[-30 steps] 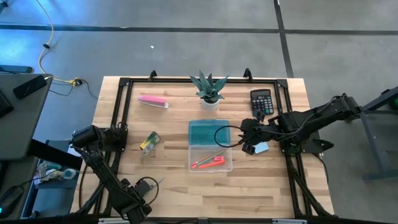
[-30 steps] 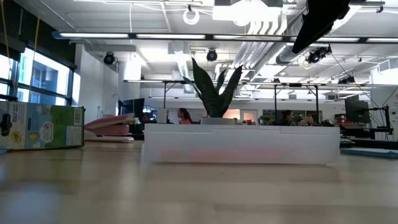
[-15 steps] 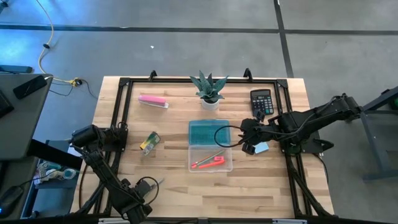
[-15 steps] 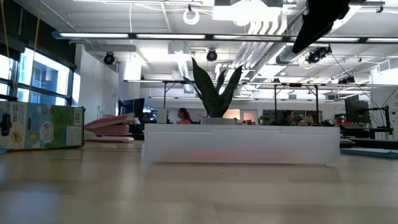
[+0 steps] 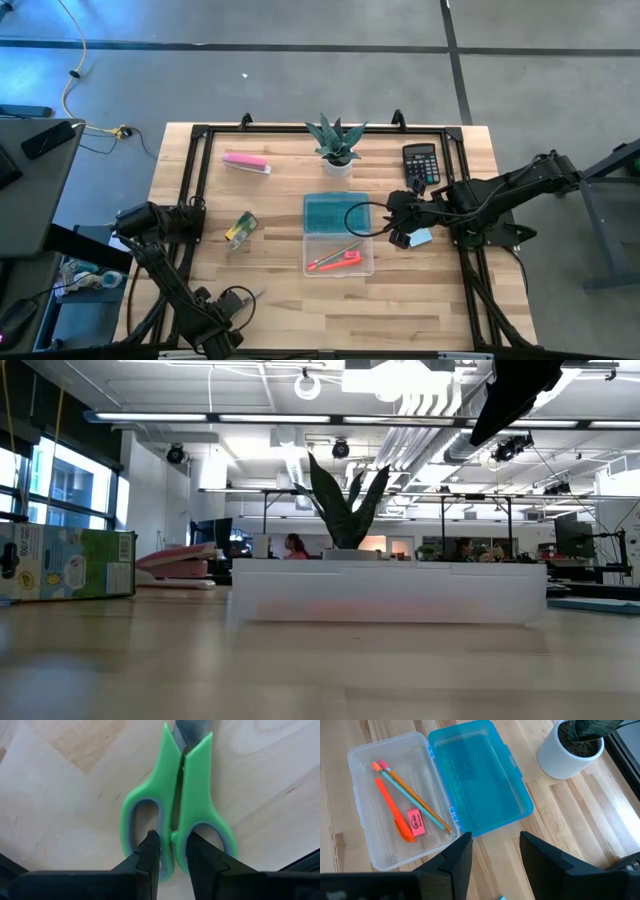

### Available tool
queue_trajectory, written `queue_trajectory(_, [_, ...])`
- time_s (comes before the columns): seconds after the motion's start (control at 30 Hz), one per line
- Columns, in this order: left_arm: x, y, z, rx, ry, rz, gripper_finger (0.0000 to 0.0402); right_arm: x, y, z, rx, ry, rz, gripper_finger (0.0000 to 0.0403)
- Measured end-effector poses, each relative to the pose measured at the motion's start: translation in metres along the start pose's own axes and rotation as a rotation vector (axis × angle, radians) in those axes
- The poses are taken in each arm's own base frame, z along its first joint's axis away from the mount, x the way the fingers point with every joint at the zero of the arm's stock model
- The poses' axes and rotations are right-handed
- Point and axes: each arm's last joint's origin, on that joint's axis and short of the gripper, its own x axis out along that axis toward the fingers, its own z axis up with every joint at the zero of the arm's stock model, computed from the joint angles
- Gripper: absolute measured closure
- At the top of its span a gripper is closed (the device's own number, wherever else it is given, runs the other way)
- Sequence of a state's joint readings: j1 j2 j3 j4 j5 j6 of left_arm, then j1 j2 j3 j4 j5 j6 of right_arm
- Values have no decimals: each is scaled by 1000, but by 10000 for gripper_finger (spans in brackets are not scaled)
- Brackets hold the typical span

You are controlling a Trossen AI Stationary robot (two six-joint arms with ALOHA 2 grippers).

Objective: Pack school essentials
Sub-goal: Put the green scissors into the blue supply box

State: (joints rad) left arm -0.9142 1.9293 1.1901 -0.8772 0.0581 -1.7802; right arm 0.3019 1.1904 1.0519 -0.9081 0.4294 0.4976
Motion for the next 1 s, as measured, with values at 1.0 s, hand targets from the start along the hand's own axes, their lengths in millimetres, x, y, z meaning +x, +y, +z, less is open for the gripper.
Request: queue_trajectory(1.0, [-13,-11,31,112,-184,-18,339,0,0,1,6,-12,3,247])
